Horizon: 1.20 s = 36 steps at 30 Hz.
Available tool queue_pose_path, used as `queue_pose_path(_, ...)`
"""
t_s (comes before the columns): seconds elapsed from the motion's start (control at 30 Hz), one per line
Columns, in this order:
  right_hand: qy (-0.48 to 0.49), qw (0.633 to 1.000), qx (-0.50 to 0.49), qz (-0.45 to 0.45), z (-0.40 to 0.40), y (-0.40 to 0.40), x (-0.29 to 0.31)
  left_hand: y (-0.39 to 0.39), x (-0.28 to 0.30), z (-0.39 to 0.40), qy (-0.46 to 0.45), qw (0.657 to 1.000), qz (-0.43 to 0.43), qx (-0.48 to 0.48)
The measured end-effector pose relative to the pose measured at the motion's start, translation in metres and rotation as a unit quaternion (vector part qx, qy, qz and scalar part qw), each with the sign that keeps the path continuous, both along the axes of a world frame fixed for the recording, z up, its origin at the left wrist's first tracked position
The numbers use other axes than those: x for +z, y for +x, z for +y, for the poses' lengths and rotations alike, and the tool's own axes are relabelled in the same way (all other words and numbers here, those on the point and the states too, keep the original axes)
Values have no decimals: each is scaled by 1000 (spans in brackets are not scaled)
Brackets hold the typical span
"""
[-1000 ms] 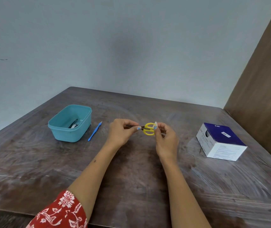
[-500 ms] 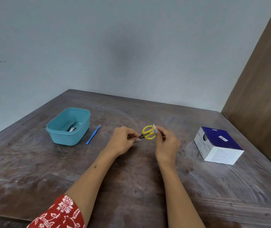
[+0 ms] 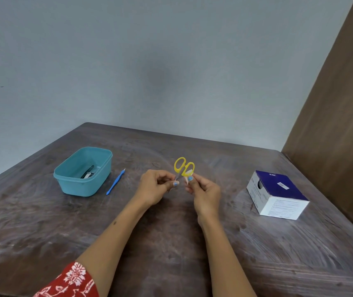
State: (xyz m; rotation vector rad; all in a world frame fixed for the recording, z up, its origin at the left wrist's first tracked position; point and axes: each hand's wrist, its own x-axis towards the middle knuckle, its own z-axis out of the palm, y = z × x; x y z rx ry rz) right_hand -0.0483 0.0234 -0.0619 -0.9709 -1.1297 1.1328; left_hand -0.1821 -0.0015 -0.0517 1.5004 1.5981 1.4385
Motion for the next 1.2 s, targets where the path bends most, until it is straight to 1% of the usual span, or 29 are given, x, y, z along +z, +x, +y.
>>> queue_pose_path(0.1,17,997,-55,49,2,3,6,2,-2,1,-5,1000,-27,-11)
queue_pose_path(0.17,19,996,-69,50,1,5,7,4,-3,2,-4,999,-28,-16)
queue_pose_path(0.3,-13,1000,-7,10,-6,-1,8,6,-2,2,-2,999,-52,-17)
queue_pose_path(0.37,-12,1000,-21,5,-6,-1,10,8,-1,1,-9,998,-65,-22)
queue_pose_path(0.43,32,995,-88,-45,-6,2,10,12,-1,1,-12,996,-81,-28)
queue_pose_path(0.5,96,978,-139,-125,-8,5,10,15,-1,0,-16,996,-86,-36)
queue_pose_path(0.6,178,944,-158,-227,-11,3,9,17,0,-1,-16,995,-92,-34)
queue_pose_path(0.67,210,930,-150,-263,-12,2,9,17,1,-2,-16,995,-99,-26)
queue_pose_path(0.8,226,923,-107,-293,-14,0,8,16,3,-2,-25,992,-124,-28)
queue_pose_path(0.93,238,920,-173,-258,-13,0,12,21,2,-7,-55,990,-109,-78)
queue_pose_path(1.0,229,922,-182,-254,-11,2,11,23,1,-8,-60,989,-101,-85)
queue_pose_path(1.07,216,919,-162,-286,-12,2,8,22,0,-7,-51,990,-108,-73)
queue_pose_path(1.13,222,913,-132,-316,-15,-1,7,19,1,-5,-43,989,-127,-54)
queue_pose_path(1.2,228,909,-125,-325,-16,-3,7,15,1,-4,-46,989,-134,-50)
